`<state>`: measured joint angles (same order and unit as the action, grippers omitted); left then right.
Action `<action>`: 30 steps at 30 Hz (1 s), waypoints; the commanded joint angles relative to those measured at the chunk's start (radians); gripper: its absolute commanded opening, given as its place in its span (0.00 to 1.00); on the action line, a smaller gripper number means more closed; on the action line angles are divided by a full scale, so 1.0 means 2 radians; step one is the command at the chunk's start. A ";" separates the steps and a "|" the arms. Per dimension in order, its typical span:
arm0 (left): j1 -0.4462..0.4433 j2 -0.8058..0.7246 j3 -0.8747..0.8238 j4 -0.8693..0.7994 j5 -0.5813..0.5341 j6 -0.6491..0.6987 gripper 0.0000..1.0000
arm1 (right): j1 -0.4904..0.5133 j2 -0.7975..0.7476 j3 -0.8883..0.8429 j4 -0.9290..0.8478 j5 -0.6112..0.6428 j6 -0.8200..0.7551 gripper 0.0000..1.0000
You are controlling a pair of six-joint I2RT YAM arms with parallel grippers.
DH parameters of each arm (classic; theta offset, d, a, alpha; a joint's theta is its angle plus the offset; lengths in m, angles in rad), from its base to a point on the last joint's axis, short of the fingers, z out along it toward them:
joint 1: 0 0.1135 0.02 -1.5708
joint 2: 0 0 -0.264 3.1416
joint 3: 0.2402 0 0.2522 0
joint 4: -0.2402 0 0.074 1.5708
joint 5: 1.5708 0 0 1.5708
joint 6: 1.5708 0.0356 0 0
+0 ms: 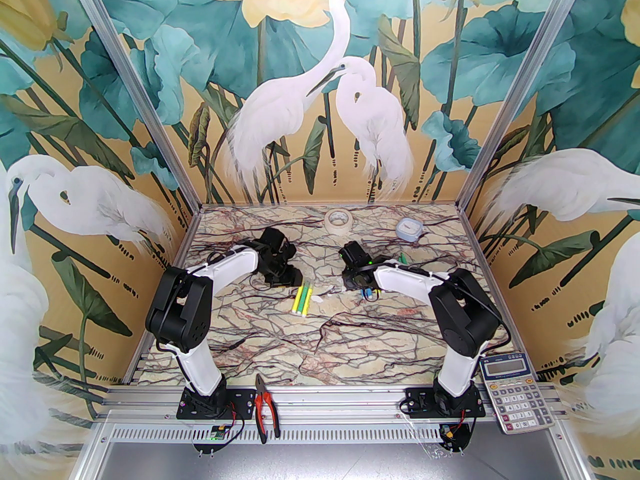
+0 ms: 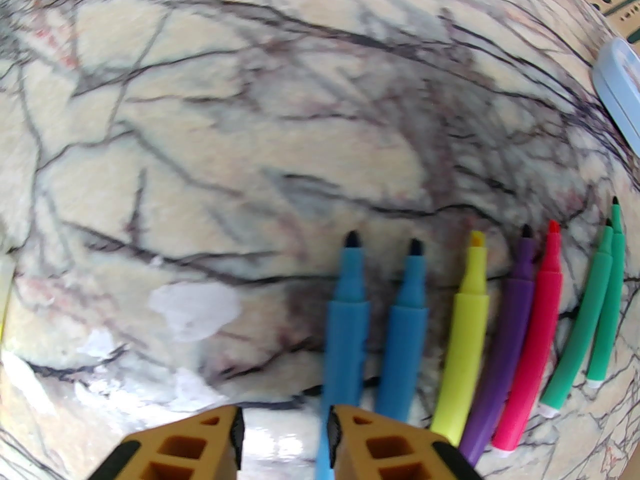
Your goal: Open the pen caps
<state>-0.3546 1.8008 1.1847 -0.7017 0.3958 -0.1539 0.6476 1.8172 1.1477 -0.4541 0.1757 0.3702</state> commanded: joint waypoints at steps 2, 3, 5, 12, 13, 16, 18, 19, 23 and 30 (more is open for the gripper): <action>-0.003 -0.008 -0.018 0.031 0.031 -0.002 0.45 | 0.015 -0.008 0.014 0.012 -0.034 0.001 0.37; -0.003 -0.008 -0.020 0.035 0.031 -0.004 0.45 | 0.018 -0.006 0.014 0.015 -0.045 0.004 0.37; -0.003 -0.010 -0.023 0.040 0.021 -0.009 0.45 | 0.025 -0.004 0.015 0.024 -0.065 0.010 0.38; 0.004 -0.017 -0.033 0.054 -0.004 -0.029 0.46 | 0.055 0.025 0.046 0.036 -0.110 0.033 0.40; 0.009 -0.020 -0.037 0.058 -0.004 -0.032 0.46 | 0.059 0.031 0.052 0.035 -0.113 0.036 0.40; 0.025 -0.033 -0.051 0.069 -0.004 -0.040 0.48 | 0.070 0.047 0.070 0.033 -0.124 0.047 0.41; 0.040 -0.044 -0.060 0.075 -0.004 -0.045 0.48 | 0.075 0.058 0.082 0.031 -0.131 0.051 0.41; 0.046 -0.051 -0.064 0.077 -0.004 -0.045 0.48 | 0.078 0.065 0.089 0.028 -0.135 0.053 0.41; 0.065 -0.074 -0.071 0.081 -0.004 -0.043 0.50 | 0.086 0.091 0.115 0.014 -0.146 0.051 0.42; 0.080 -0.093 -0.077 0.083 -0.008 -0.040 0.51 | 0.096 0.123 0.145 -0.017 -0.140 0.049 0.42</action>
<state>-0.2066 1.6402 1.0485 -0.5556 0.3962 -0.2287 0.8322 2.0430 1.4055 -0.4385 -0.1059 0.4526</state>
